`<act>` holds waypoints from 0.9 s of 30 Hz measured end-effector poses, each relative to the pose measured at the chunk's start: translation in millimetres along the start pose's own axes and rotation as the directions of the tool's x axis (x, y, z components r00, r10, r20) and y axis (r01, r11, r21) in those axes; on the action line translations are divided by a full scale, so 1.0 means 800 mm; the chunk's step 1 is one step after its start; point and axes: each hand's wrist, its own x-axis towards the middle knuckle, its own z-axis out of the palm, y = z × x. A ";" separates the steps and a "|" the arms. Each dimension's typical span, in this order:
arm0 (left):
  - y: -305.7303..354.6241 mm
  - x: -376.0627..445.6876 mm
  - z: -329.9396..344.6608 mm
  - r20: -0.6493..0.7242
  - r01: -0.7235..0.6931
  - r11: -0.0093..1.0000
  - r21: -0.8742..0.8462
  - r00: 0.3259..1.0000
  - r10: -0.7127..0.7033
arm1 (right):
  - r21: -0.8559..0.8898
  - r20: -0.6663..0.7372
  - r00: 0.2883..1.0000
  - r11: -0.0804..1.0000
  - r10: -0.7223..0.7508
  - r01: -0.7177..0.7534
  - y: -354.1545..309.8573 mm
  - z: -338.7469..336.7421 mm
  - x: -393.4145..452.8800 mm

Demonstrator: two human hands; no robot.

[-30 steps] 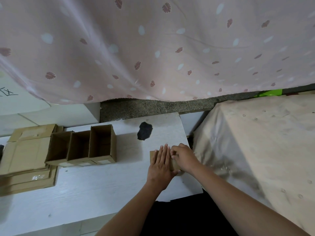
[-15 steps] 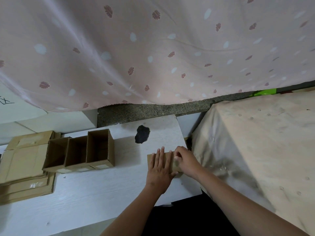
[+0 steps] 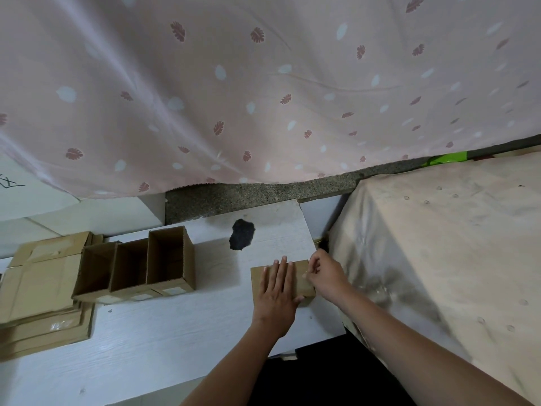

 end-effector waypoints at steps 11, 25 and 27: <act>-0.002 -0.001 -0.008 0.018 -0.009 0.999 -0.043 1.000 0.010 | 0.299 -0.108 0.985 0.949 0.137 -0.100 0.027 -0.017 0.001; -0.001 -0.003 -0.009 0.033 0.019 0.999 -0.047 0.999 -0.018 | 0.414 -0.009 0.976 0.890 0.215 -0.192 0.011 -0.030 -0.009; -0.002 0.001 -0.017 0.058 0.016 0.998 -0.068 0.998 -0.012 | 0.322 -0.030 0.982 0.932 0.184 -0.165 0.003 -0.026 -0.011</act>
